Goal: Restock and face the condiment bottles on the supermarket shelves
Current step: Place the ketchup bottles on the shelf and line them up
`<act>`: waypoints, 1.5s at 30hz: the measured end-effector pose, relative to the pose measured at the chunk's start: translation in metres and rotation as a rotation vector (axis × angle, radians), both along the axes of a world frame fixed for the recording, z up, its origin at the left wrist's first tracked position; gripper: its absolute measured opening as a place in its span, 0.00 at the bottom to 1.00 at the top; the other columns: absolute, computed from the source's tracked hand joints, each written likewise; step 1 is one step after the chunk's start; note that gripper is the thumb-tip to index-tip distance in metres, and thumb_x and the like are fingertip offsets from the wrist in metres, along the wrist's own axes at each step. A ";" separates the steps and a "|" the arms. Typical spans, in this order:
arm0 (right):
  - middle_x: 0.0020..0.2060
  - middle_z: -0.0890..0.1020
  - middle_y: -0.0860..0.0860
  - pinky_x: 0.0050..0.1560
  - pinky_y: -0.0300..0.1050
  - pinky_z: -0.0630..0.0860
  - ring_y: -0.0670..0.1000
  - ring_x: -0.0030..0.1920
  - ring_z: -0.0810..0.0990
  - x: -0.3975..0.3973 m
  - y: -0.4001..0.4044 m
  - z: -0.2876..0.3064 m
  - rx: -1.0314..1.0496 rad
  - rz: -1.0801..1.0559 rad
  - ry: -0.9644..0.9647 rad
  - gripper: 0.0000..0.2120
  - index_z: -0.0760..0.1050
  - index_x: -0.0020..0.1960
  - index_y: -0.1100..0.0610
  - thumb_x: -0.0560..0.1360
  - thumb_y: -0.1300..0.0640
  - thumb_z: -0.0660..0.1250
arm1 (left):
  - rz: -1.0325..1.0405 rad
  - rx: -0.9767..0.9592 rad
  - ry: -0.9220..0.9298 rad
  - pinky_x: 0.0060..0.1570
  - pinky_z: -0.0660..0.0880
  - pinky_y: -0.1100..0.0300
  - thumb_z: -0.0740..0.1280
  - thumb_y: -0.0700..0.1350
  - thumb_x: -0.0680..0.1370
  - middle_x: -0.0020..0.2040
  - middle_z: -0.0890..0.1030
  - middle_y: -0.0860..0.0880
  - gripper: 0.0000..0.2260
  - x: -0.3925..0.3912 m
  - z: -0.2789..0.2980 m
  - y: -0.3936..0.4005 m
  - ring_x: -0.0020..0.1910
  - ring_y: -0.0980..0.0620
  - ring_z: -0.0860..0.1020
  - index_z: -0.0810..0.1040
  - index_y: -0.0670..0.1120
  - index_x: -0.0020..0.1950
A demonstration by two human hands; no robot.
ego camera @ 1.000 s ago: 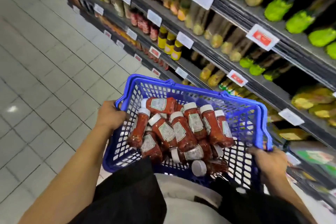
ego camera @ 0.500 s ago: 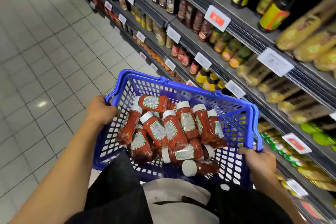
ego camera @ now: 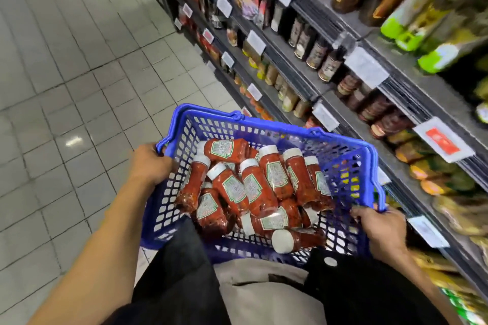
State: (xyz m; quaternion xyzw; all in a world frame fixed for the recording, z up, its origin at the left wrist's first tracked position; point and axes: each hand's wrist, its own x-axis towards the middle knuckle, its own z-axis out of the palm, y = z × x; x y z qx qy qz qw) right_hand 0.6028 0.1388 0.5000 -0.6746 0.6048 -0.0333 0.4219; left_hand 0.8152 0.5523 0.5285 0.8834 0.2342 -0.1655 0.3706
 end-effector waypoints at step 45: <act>0.27 0.78 0.54 0.30 0.44 0.66 0.52 0.30 0.75 0.586 0.378 -0.048 0.087 -0.632 0.199 0.10 0.77 0.35 0.58 0.67 0.61 0.79 | -0.848 0.133 0.068 0.40 0.78 0.52 0.76 0.39 0.65 0.31 0.82 0.44 0.06 0.809 -0.105 0.126 0.37 0.44 0.84 0.82 0.44 0.38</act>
